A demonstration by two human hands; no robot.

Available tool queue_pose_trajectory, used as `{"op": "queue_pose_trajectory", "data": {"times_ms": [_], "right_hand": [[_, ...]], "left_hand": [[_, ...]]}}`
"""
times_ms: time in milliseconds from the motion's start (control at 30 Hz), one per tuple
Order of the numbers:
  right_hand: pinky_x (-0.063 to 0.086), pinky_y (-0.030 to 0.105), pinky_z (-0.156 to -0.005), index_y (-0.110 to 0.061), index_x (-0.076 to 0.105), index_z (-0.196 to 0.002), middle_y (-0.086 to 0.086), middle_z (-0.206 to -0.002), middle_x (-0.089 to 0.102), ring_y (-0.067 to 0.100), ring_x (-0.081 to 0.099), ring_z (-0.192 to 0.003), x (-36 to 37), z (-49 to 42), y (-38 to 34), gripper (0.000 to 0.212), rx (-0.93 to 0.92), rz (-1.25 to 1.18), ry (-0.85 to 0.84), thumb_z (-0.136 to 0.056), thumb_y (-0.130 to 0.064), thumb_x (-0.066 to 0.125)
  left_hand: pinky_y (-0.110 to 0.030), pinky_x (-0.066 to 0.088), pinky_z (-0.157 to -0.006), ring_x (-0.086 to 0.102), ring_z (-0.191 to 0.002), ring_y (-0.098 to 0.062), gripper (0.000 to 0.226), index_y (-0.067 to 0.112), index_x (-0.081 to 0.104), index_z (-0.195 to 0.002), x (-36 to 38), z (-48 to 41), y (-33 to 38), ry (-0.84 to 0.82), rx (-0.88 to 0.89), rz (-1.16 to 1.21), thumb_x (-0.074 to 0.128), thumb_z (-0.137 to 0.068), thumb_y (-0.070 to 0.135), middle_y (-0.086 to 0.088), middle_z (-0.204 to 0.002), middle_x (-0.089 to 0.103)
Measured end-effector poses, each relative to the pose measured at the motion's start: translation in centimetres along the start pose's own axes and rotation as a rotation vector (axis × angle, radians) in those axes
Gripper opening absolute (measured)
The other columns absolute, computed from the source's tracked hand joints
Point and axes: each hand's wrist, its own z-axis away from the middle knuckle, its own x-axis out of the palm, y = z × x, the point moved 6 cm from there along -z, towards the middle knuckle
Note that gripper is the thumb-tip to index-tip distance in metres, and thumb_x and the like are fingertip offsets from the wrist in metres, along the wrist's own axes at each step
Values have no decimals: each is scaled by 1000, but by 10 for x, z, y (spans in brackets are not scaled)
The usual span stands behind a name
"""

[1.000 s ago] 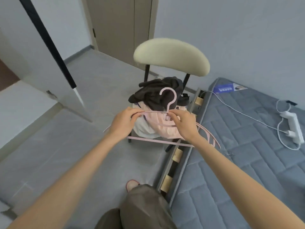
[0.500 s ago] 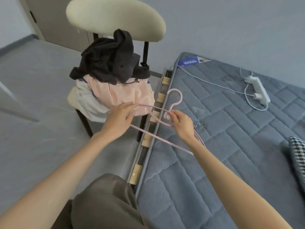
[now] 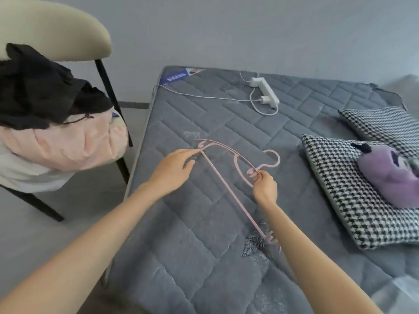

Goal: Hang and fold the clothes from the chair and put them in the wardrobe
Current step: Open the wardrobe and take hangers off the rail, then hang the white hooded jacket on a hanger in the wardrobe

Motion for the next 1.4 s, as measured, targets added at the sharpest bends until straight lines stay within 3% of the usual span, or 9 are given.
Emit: {"op": "queue_pose_trajectory", "data": {"times_ms": [200,333,467,700,833,1000,1133,1267,1400], "right_hand": [[40,45,-100,-13,53,-122,19,-123,59,39,48,-119,-41,-10,84,32,273,-100,129,-93,-5,41],[33,45,-100,-4,45,-124,22,-134,47,40,38,-124,-52,-5,113,36,309,-62,203,-90,4,43],[30,46,-100,-5,45,-126,21,-139,38,40,32,-124,-53,7,99,35,273,151,250,-92,-5,45],[35,40,-93,-10,51,-123,9,-130,52,31,39,-121,-17,39,-12,29,-278,77,33,-94,-12,51],[42,40,-85,-14,51,-128,6,-124,56,29,48,-115,40,97,-108,31,-719,303,-114,-97,-20,49],[44,42,-76,-12,58,-123,9,-110,64,34,57,-102,120,207,-210,31,-1183,357,-291,-93,-19,55],[47,42,-68,-9,62,-114,10,-97,66,36,61,-91,168,301,-268,28,-1489,335,-424,-88,-18,63],[43,44,-84,-13,55,-124,9,-112,63,33,55,-107,203,393,-304,30,-1712,325,-562,-96,-22,50],[41,41,-88,-17,53,-128,6,-120,62,31,54,-114,227,487,-319,32,-1890,309,-668,-97,-24,46]], "left_hand": [[-29,30,-106,40,-133,-18,41,25,45,-142,53,-12,44,-117,64,-16,41,-101,21,2,-145,46],[-34,36,-105,44,-131,-20,41,27,43,-143,78,-7,60,-180,89,-43,40,-102,23,1,-143,48],[-35,42,-98,52,-120,-19,39,27,47,-140,83,3,62,-177,79,-33,40,-101,23,4,-130,58],[-38,49,-87,56,-109,-15,32,30,55,-130,34,35,29,-22,1,-32,40,-101,28,7,-117,61],[-37,47,-84,56,-110,-20,32,26,57,-128,-33,80,-20,125,-103,-248,39,-102,28,3,-118,62],[-35,46,-81,56,-110,-21,35,24,55,-131,-118,176,-100,259,-410,-425,37,-102,30,1,-121,60],[-35,43,-88,55,-115,-23,35,22,54,-132,-169,279,-149,359,-683,-452,36,-103,29,-1,-127,58],[-37,44,-94,54,-117,-26,35,23,54,-131,-200,394,-176,451,-929,-504,37,-102,31,-2,-129,59],[-38,45,-92,54,-118,-28,36,21,54,-132,-210,503,-179,549,-1163,-532,38,-101,31,-4,-130,59]]}}
